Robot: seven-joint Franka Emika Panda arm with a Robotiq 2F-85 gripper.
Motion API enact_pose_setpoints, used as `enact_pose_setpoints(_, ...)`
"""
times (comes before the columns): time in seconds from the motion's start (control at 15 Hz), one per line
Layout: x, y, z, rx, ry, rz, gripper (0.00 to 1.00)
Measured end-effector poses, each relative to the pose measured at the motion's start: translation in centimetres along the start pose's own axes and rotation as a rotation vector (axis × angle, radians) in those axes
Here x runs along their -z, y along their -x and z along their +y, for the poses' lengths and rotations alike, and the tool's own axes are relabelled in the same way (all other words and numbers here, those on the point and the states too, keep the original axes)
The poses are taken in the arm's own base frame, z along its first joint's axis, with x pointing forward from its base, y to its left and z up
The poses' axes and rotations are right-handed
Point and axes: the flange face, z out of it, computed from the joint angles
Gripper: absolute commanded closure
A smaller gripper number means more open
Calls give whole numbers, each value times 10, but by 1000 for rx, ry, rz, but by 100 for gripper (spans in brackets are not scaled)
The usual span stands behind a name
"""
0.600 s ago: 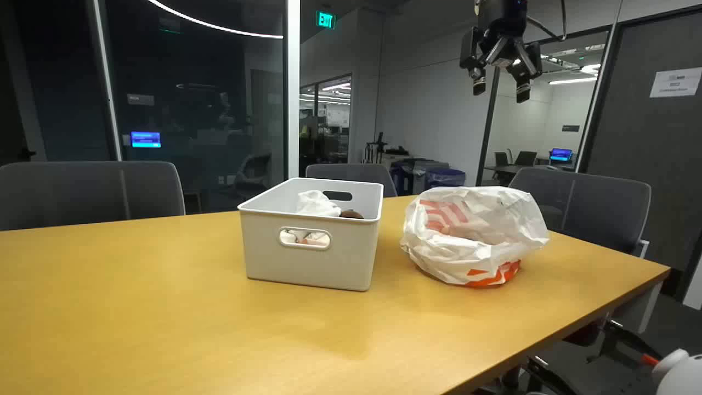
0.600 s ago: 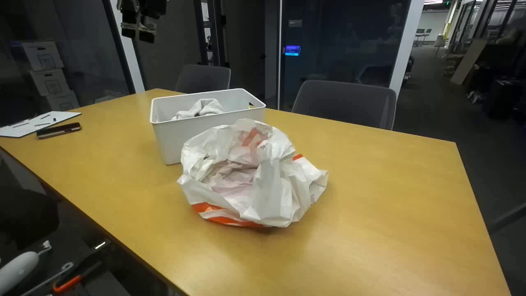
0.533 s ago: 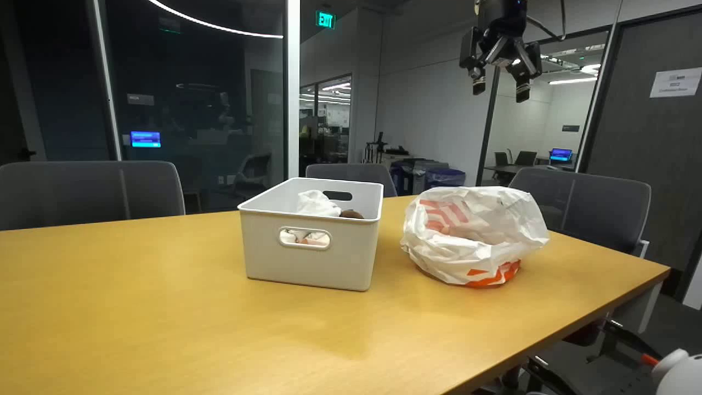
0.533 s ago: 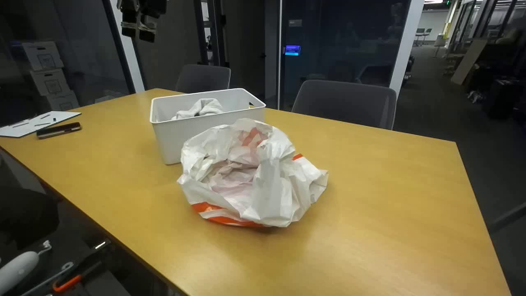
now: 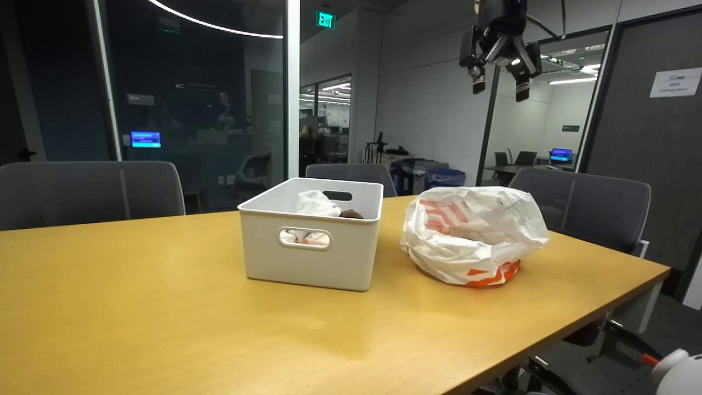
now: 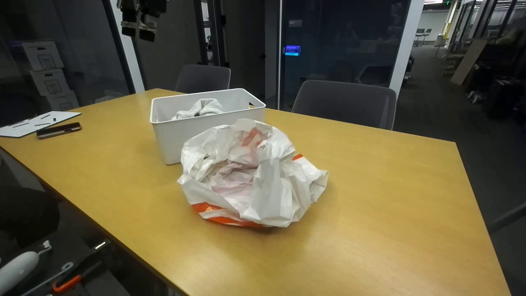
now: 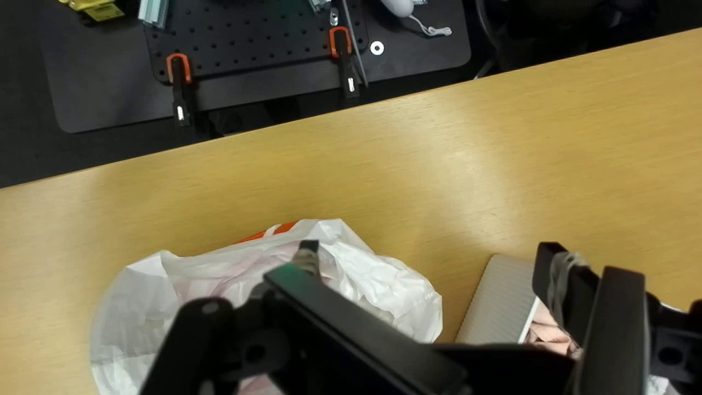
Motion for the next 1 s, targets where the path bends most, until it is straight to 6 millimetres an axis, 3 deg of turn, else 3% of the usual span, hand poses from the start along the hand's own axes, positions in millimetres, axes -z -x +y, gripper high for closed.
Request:
enact_pose_setpoints(0.2,-14,-9,-10,33,-7,28,0)
enact_pose_setpoints(0.33,-33,-22,-30,85,-33,75,0)
enact_pose_setpoints(0.8,-123,-61,-143,394,-45,198,0)
enact_pose_setpoints(1.0,-145,-77,-185,540,-12,242,0)
